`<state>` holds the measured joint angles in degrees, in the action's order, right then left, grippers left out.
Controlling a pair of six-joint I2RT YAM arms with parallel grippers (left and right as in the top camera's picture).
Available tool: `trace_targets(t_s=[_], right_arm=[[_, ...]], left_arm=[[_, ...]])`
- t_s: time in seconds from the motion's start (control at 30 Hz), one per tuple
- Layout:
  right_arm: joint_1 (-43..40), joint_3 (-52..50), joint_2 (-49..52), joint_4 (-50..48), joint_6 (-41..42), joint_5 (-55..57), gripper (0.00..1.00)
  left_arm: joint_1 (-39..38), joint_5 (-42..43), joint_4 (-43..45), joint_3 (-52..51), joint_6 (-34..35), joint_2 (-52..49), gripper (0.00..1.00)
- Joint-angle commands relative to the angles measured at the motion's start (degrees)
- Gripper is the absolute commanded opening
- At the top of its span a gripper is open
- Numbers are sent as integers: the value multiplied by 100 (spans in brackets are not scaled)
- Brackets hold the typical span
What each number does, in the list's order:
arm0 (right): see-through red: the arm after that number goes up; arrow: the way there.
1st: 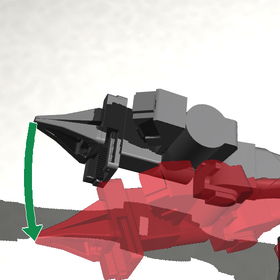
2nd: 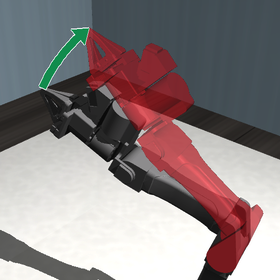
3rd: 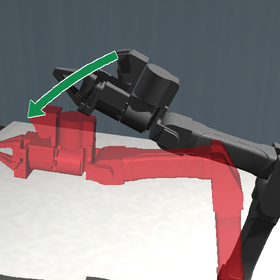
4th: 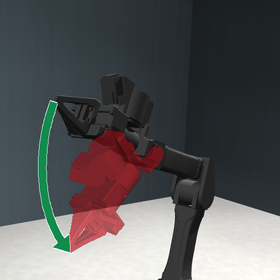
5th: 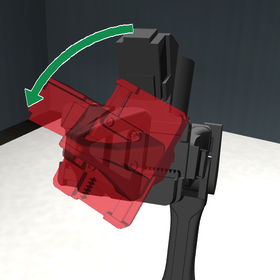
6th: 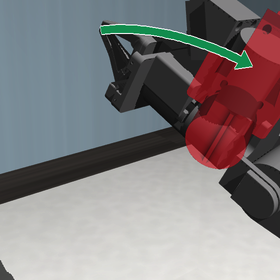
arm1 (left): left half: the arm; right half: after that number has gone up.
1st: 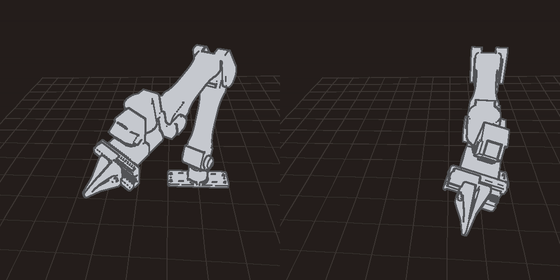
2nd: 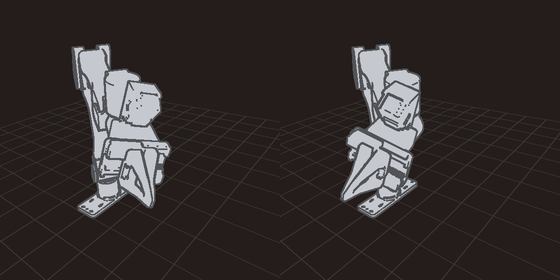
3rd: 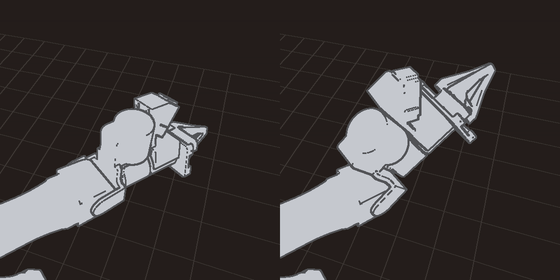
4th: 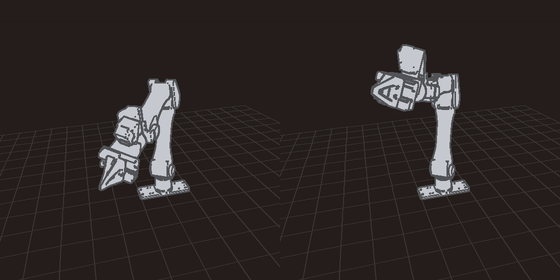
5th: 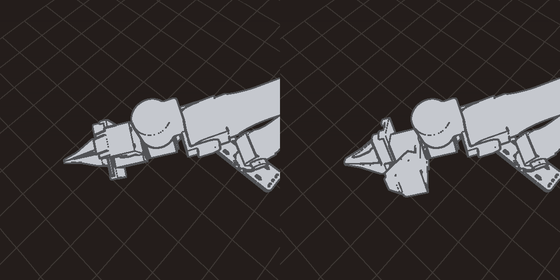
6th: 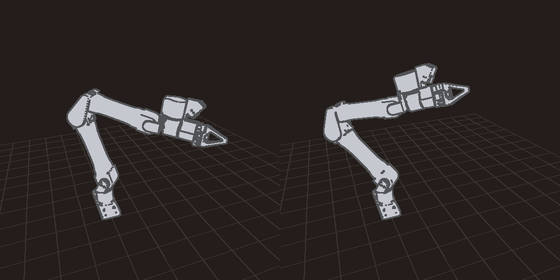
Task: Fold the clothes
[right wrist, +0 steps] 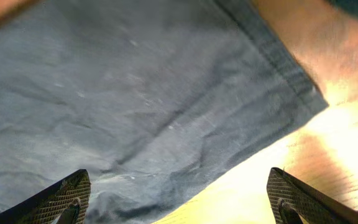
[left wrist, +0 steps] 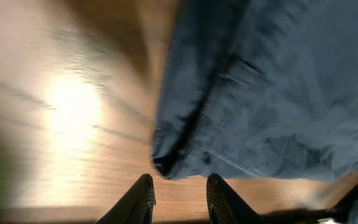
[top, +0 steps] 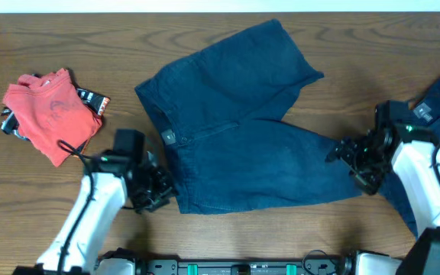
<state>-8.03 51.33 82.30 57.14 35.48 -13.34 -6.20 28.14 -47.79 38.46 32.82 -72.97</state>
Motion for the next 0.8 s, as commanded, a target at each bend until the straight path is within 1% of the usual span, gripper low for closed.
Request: trace_targets(t_s=[0.0,0.2,0.27,0.37,0.4,0.43,0.5,0.57,0.67,0.77], right_arm=[[-37,-321,-321,-122,372,-46,89],[-37,-592,-442,-170,339,-39,89],[-37,-616,-442,-186,313,-39,89],[-37,-616,-442,-216,302,-44,89],[-37,-616,-442,-219,302,-44,90],[-37,-616,-442,-216,302,-42,90],[-37,-616,-442,-214,271,-44,91],[-37,-616,-442,-210,251,-42,91],[-37,-616,-442,-210,212,-44,91],[-37,-616,-442,-205,212,-66,91]], left_arm=[[-555,-107,302,-238,850,264,30],[-1495,-509,841,-638,2330,341,30],[-1746,-723,870,-715,2892,341,31],[-1991,-1121,868,-754,3460,341,31],[-2059,-1296,870,-763,3600,341,35],[-2111,-1438,870,-765,3746,339,43],[-2190,-1631,876,-765,3954,337,57],[-2253,-1790,975,-787,4041,337,64],[-2321,-1921,1373,-887,4039,326,67],[-2385,-1919,1639,-992,4068,264,67]])
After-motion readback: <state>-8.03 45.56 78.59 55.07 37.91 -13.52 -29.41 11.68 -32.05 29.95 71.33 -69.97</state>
